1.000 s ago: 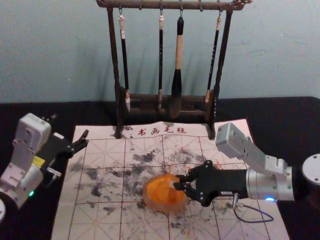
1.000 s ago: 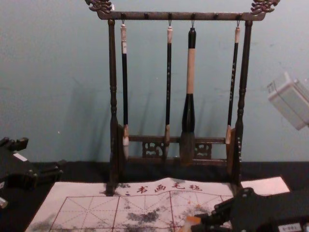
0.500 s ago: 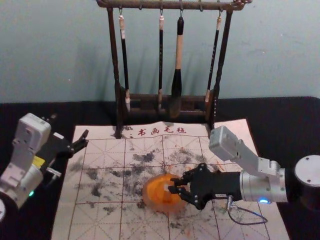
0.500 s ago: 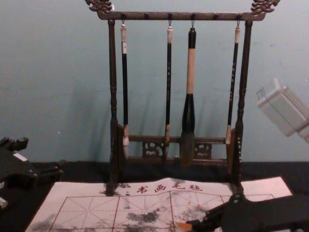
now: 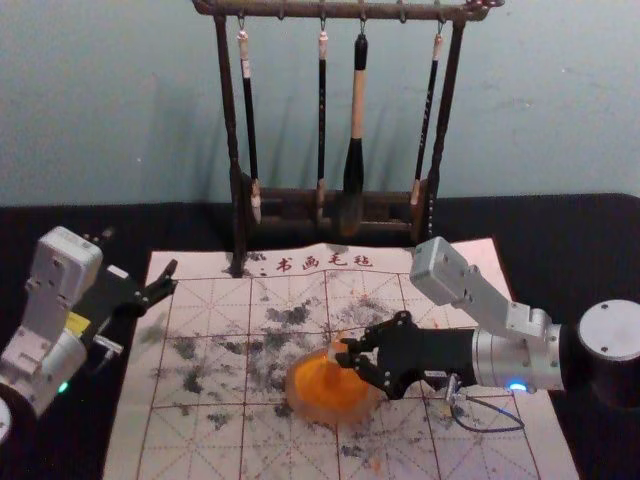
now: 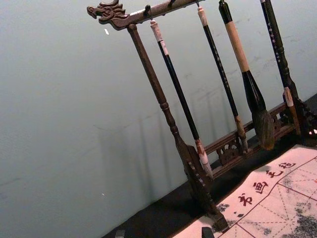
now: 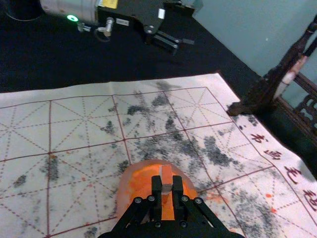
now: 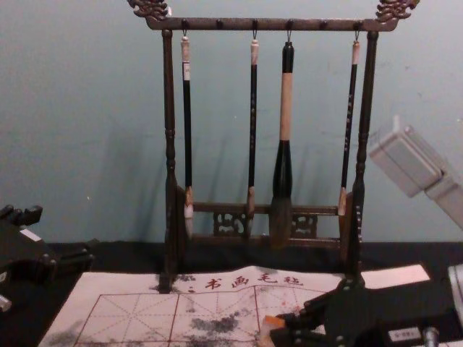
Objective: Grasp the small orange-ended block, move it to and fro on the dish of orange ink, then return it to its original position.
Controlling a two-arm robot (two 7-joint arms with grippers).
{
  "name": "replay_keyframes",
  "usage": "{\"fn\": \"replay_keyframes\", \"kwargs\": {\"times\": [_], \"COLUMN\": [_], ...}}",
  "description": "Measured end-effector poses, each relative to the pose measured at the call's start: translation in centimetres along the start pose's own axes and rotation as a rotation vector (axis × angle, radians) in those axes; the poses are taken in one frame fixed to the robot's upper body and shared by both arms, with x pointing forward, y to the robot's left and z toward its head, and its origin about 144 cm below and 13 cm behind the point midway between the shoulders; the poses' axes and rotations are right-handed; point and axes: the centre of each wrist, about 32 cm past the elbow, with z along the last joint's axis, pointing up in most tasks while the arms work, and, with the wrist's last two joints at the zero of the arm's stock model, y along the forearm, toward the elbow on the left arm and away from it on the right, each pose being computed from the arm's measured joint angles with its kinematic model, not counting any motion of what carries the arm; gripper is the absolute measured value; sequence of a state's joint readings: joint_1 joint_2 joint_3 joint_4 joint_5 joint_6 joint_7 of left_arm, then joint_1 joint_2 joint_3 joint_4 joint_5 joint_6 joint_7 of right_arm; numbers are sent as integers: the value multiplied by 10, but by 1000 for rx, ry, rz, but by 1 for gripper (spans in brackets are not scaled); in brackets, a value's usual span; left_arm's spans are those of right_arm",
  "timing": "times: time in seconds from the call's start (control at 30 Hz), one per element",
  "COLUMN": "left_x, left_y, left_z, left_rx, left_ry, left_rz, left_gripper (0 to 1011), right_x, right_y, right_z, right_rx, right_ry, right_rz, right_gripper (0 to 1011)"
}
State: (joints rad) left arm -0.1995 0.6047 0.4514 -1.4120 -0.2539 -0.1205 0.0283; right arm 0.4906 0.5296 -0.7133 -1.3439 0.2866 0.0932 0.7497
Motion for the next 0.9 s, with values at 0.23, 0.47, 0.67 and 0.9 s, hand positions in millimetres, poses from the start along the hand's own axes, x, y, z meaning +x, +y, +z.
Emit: {"fn": "replay_keyframes", "kwargs": {"times": [0.23,0.47,0.67,0.9], "left_x": [0,0,0,0], "left_y": [0,0,0,0], "left_z": [0,0,0,0], "left_rx": [0,0,0,0], "left_ry": [0,0,0,0], "left_rz": [0,0,0,0], "left_gripper": [1001,1001,1001,1001], "right_x": [5,4,-1,-7], "right_y": [-4,-13,-19,-23], "right_z": [-1,-4,-3,1], "right_rx": [-7,-12,-5,12], "right_ry": [8,16,15,9], "right_rz": [-27,-37,-20,8], "right_gripper": [93,94,93,94]}}
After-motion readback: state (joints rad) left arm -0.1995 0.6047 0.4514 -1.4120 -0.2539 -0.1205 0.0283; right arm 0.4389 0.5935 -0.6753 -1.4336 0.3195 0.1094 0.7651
